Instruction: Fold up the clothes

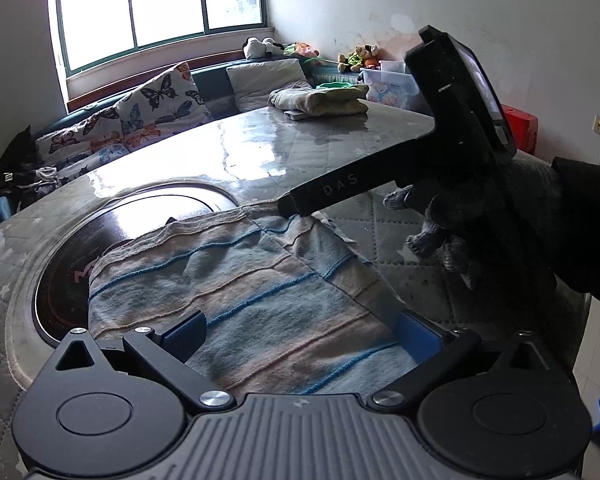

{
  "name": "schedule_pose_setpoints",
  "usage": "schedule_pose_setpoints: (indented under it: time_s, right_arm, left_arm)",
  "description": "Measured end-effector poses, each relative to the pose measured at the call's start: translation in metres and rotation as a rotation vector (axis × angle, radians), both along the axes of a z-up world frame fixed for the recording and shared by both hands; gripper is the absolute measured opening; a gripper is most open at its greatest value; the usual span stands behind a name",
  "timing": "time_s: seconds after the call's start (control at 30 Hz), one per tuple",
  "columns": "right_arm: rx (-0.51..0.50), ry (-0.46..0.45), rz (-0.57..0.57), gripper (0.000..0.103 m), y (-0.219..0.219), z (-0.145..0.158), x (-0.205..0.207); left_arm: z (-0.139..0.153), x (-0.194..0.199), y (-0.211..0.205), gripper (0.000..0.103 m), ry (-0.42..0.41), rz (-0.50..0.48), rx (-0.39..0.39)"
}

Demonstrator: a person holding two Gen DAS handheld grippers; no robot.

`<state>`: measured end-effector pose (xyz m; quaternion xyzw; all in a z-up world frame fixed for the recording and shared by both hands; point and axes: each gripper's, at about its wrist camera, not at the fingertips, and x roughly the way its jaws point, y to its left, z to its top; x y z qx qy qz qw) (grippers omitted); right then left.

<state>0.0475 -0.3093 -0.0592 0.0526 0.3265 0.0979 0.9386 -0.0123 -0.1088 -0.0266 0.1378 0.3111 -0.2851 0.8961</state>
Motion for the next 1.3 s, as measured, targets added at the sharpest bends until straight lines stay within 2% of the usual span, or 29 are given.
schedule_pose_setpoints:
  time_s: [0.23,0.77,0.9,1.1,1.23,1.3]
  right_arm:
    - [0.006,-0.001,0.000,0.103,-0.002,-0.001,0.000]
    - [-0.004,-0.001,-0.003,0.103,0.002,0.000,-0.001]
    - [0.020,0.004,-0.017,0.103,0.000,0.006,-0.001]
    - [-0.076,-0.011,-0.011,0.103,0.011,0.011,-0.003]
    - [-0.042,0.030,-0.039,0.103,0.008,0.003,0.004]
    - [-0.062,0.015,-0.035,0.103,0.010,0.002,0.003]
  left_arm:
    - [-0.008,-0.010,-0.005,0.103,-0.020,-0.028,0.038]
    - [-0.009,-0.012,-0.006,0.103,-0.024,-0.021,0.045]
    - [-0.010,-0.011,-0.006,0.103,-0.019,-0.019,0.044]
    - [-0.010,-0.010,-0.006,0.103,-0.014,-0.017,0.043]
    - [-0.010,-0.010,-0.006,0.103,-0.015,-0.017,0.043]
    - [-0.010,-0.010,-0.006,0.103,-0.018,-0.018,0.044]
